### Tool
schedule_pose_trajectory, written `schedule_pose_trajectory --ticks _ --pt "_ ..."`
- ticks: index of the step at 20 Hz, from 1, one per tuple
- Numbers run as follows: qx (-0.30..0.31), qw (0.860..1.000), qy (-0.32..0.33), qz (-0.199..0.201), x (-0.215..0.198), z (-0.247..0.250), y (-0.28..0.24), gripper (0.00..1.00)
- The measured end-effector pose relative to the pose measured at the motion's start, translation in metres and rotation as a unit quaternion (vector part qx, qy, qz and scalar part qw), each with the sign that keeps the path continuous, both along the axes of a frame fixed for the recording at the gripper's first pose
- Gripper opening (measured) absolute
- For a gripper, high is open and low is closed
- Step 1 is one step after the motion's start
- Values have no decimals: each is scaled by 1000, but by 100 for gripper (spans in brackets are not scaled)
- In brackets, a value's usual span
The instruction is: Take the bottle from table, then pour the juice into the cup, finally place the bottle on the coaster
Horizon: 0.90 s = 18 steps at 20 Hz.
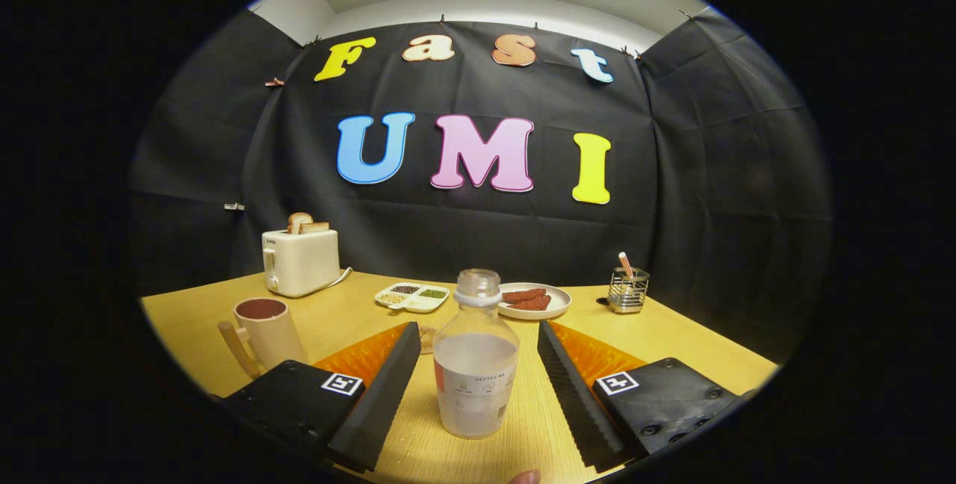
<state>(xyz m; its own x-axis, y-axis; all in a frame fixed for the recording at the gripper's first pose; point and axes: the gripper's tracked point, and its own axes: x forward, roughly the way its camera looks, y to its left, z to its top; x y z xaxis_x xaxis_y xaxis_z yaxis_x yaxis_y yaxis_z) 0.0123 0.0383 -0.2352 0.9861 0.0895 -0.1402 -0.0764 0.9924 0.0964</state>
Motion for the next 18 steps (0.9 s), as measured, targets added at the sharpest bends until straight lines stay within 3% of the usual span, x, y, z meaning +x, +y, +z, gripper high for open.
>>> schedule_pose_trajectory --ticks 7,10,13,18 --pt "2 1000 10 -8 11 -25 5 96" --pt "0 999 30 -28 15 -29 -1 78" --pt "-43 997 48 -39 19 -19 -3 75" --pt "-138 987 74 -26 28 22 2 72"
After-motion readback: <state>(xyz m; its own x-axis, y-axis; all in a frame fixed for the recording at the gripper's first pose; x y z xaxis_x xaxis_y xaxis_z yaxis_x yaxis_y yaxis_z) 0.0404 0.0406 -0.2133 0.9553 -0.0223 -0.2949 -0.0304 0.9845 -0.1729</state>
